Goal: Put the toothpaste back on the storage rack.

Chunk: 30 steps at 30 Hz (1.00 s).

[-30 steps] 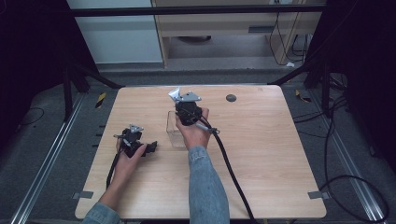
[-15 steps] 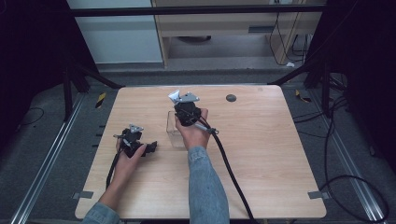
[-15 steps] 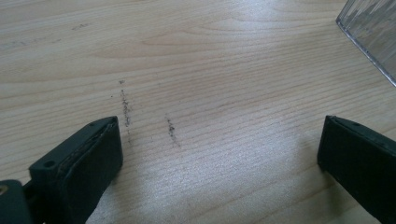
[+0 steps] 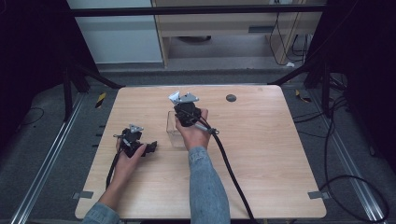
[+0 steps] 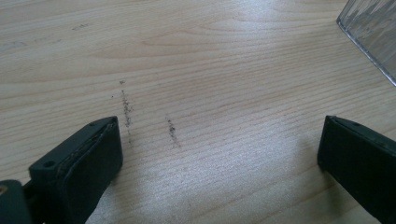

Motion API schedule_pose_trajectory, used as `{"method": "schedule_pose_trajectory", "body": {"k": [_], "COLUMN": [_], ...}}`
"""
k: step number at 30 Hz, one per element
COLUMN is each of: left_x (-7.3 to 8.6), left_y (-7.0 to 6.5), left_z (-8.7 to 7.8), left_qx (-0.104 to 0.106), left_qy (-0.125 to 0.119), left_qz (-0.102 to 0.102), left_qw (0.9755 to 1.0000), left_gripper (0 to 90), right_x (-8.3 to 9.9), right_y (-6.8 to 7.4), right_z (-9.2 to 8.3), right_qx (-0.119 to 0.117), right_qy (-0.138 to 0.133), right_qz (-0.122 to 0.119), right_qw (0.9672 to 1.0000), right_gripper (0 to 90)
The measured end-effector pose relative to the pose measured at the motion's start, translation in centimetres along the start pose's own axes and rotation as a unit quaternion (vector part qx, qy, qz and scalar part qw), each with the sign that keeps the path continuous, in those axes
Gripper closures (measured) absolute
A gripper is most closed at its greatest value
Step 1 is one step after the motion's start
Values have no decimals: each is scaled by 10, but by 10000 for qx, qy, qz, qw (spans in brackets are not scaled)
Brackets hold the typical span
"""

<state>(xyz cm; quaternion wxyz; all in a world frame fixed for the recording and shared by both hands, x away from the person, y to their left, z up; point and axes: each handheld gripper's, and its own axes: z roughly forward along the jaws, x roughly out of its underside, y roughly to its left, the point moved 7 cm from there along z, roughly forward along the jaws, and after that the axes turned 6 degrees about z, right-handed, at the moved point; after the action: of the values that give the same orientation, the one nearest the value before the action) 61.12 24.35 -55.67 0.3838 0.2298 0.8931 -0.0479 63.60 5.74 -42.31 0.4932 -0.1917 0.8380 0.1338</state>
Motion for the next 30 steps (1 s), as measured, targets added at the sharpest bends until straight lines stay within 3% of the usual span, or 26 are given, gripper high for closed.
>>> {"method": "schedule_pose_trajectory", "body": {"k": [8,30], "left_x": [0,0], "left_y": [0,1], "left_z": [0,0], "left_qx": [2,10], "left_qy": [1,8], "left_qz": [2,17], "left_qw": [10000,10000], "left_gripper": [0,0], "right_x": [4,12], "right_y": [7,10], "right_z": [3,4], "right_qx": [-73,-103], "right_qy": [76,211], "right_qz": [-16,1], "right_qw": [9999,9997], "right_gripper": [799,799]}}
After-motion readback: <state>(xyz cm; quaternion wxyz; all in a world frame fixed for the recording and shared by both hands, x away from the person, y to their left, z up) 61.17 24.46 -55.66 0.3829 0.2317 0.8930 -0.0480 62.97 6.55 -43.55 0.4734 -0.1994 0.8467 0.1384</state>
